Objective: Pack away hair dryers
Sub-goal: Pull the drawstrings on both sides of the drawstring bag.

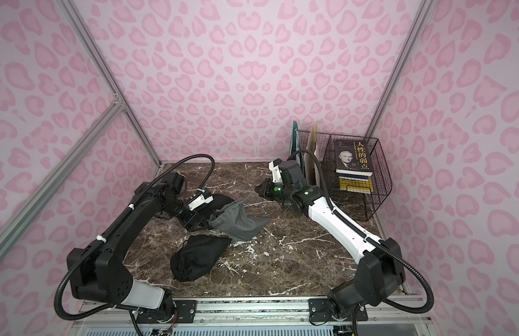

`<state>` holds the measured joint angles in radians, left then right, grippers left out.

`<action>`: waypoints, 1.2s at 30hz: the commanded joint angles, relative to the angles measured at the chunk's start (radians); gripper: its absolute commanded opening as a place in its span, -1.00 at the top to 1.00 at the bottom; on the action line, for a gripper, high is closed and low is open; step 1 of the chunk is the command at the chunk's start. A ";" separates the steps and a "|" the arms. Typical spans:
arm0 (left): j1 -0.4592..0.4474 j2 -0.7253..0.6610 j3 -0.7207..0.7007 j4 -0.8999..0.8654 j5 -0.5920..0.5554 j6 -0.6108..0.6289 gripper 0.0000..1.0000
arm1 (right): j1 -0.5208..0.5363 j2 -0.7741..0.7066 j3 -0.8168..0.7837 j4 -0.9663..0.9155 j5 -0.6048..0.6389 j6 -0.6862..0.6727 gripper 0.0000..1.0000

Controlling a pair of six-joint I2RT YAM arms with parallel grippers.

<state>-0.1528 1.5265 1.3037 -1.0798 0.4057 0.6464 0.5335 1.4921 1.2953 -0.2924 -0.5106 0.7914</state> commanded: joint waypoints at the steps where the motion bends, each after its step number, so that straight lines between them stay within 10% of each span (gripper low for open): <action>1: 0.000 0.064 0.008 0.105 0.045 0.001 -0.61 | -0.003 -0.004 -0.010 0.013 -0.019 -0.018 1.00; 15: 0.015 0.193 0.078 -0.001 0.243 0.251 -0.58 | -0.035 -0.028 -0.037 0.004 -0.119 -0.043 1.00; 36: 0.006 0.396 0.185 -0.072 0.294 0.295 -0.63 | -0.036 0.002 -0.024 0.034 -0.215 -0.049 1.00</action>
<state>-0.1429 1.9072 1.4666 -1.1046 0.6643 0.9031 0.4992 1.4853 1.2652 -0.2806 -0.7090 0.7486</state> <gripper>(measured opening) 0.818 0.048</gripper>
